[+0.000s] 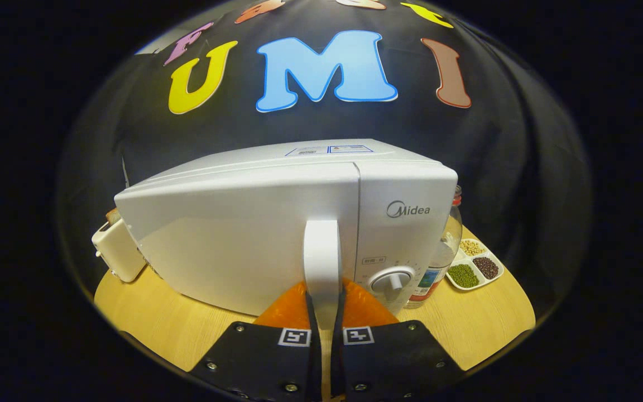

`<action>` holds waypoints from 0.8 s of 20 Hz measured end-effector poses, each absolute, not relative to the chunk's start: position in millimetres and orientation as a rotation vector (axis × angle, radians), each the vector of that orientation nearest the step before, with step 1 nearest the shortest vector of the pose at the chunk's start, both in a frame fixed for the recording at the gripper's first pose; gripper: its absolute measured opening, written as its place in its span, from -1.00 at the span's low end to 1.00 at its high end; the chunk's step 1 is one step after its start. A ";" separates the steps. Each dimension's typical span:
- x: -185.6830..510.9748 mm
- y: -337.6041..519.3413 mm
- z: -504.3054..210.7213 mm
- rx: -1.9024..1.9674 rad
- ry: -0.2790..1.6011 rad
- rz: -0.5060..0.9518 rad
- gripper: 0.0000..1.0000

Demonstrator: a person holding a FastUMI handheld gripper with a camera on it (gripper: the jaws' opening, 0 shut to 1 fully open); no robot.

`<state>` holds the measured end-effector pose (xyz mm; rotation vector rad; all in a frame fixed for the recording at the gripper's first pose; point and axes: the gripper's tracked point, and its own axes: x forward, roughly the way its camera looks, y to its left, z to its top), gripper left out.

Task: Open the microwave, put the food inside, and close the microwave door.

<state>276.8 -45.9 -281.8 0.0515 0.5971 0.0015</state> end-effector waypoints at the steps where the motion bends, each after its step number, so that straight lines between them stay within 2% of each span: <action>1: 277.1 -44.4 -281.3 0.029 0.599 0.007 -0.87; 7: 247.7 -38.6 -276.7 -0.116 0.575 0.023 -0.87; 16: 168.1 -0.9 -267.3 -0.038 0.661 0.051 -0.87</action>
